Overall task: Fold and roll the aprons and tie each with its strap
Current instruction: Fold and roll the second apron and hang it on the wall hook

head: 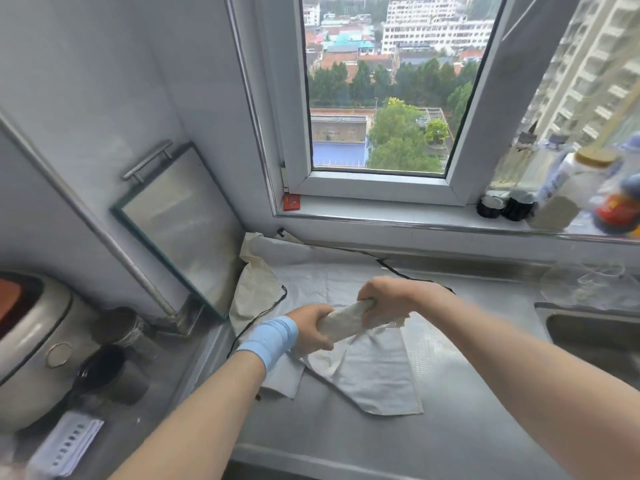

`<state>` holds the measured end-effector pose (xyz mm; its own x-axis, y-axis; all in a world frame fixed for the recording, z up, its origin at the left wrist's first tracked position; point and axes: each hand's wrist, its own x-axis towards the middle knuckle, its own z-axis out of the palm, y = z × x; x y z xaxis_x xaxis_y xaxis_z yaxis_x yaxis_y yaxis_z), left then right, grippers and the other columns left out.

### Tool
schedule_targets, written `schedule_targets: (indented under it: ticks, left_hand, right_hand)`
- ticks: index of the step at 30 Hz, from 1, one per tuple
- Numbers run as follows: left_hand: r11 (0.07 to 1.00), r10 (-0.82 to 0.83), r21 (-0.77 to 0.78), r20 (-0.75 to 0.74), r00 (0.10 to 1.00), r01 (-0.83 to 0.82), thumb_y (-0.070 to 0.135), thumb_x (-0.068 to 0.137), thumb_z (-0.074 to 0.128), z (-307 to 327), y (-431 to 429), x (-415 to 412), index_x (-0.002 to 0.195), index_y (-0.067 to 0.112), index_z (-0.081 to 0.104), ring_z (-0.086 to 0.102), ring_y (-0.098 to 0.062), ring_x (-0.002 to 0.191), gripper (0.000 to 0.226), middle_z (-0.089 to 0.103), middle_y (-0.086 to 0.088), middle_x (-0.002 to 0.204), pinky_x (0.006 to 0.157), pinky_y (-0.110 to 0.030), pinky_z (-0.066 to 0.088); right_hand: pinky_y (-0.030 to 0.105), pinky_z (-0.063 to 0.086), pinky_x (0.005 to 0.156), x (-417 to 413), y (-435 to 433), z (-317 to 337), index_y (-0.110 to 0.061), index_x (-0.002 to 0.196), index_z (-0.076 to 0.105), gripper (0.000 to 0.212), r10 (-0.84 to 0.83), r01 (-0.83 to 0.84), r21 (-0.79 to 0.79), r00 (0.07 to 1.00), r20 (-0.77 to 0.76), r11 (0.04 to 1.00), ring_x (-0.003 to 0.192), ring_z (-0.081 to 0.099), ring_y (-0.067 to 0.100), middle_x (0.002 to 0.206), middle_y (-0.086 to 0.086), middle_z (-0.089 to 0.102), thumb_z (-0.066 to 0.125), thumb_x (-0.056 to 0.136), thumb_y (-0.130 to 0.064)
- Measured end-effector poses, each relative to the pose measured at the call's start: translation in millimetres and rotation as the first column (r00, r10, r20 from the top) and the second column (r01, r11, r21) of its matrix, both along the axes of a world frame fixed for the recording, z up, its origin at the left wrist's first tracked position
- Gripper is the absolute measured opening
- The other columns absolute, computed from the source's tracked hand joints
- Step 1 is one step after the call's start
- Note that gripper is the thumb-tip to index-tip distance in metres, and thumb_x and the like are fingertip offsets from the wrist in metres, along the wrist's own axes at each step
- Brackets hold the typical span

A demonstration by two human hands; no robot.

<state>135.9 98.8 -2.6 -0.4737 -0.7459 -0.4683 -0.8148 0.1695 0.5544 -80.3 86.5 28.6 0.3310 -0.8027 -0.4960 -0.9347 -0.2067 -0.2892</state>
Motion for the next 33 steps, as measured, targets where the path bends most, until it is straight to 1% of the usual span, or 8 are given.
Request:
schedule_targets:
  ticks: [3,6,9,12,19,24,28,33]
  left_hand:
    - [0.981,0.188,0.071,-0.108,0.976,-0.181,0.020,0.075,0.068,18.9,19.3,10.2,0.089,0.025,0.061,0.054,-0.013,0.063,0.016,0.056,0.006,0.072,0.056,-0.019,0.045]
    - [0.917,0.377,0.228,-0.231,0.897,-0.327,0.024,0.075,0.073,37.9,32.3,24.0,0.097,0.019,0.065,0.060,-0.020,0.070,0.023,0.063,-0.003,0.083,0.059,-0.028,0.051]
    - [0.814,0.543,0.492,-0.454,0.707,-0.309,0.017,0.075,0.076,54.8,49.8,35.0,0.099,0.012,0.062,0.059,-0.022,0.070,0.028,0.063,-0.009,0.082,0.062,-0.031,0.051]
    - [0.776,0.581,0.596,-0.546,0.604,-0.207,0.017,0.074,0.077,66.8,65.3,43.5,0.103,0.008,0.058,0.059,-0.020,0.063,0.036,0.060,-0.009,0.077,0.056,-0.030,0.051]
    - [0.759,0.541,0.649,-0.668,0.511,0.046,0.010,0.080,0.074,94.3,123.0,47.0,0.102,0.013,0.049,0.050,-0.015,0.063,0.033,0.051,-0.005,0.078,0.047,-0.020,0.038]
    - [0.796,0.485,0.602,-0.698,0.527,0.065,-0.002,0.086,0.061,107.3,145.7,54.2,0.112,0.012,0.047,0.046,-0.012,0.050,0.032,0.045,-0.006,0.071,0.040,-0.020,0.040]
    - [0.837,0.480,0.543,-0.674,0.561,-0.064,0.003,0.076,0.075,108.2,154.6,55.3,0.127,0.005,0.045,0.054,-0.018,0.060,0.060,0.053,-0.009,0.077,0.051,-0.028,0.046]
    - [0.912,0.402,0.360,-0.675,0.618,-0.199,0.010,0.071,0.083,127.3,157.7,49.8,0.123,0.012,0.046,0.060,-0.015,0.064,0.064,0.056,-0.004,0.082,0.058,-0.032,0.052]
  right_hand:
    - [0.030,0.050,0.072,7.7,4.7,13.2,-0.026,0.097,0.068,0.020,0.030,-0.030,-0.233,1.000,-0.002,0.972,0.083,0.064,0.020,0.090,-0.003,0.069,0.069,0.077,-0.031]
    - [0.041,0.037,0.110,17.0,22.3,10.1,-0.029,0.132,0.057,0.051,0.132,-0.162,-0.715,0.986,-0.099,0.680,0.126,0.052,0.025,0.132,0.001,0.059,0.065,0.083,-0.020]
    - [0.049,0.017,0.120,35.8,53.9,13.4,-0.016,0.144,0.046,0.070,0.228,-0.250,-0.849,0.961,-0.158,0.466,0.144,0.032,0.031,0.153,0.010,0.040,0.053,0.075,-0.015]
    - [0.055,0.013,0.119,54.7,77.4,13.7,-0.008,0.146,0.041,0.078,0.166,-0.225,-0.865,0.972,-0.166,0.448,0.148,0.022,0.033,0.157,0.014,0.031,0.055,0.070,-0.022]
    - [0.056,0.021,0.116,77.4,109.8,43.8,-0.013,0.110,0.052,0.029,0.129,-0.080,-0.968,0.990,-0.050,0.239,0.117,0.055,0.032,0.114,0.007,0.059,0.048,0.082,-0.007]
    - [0.050,0.033,0.112,70.6,122.3,55.4,-0.012,0.110,0.060,0.032,0.211,0.057,-0.957,0.970,0.120,0.286,0.109,0.056,0.031,0.115,0.008,0.058,0.061,0.080,-0.002]
    - [0.040,0.053,0.077,78.7,136.2,80.0,-0.017,0.109,0.070,0.032,0.172,0.222,-0.852,0.926,0.336,0.474,0.096,0.056,0.030,0.108,0.010,0.056,0.070,0.079,-0.003]
    - [0.030,0.051,0.068,91.4,143.6,122.2,-0.020,0.089,0.079,0.028,-0.012,0.376,-0.570,0.841,0.541,0.730,0.077,0.064,0.016,0.085,-0.001,0.074,0.060,0.078,-0.003]
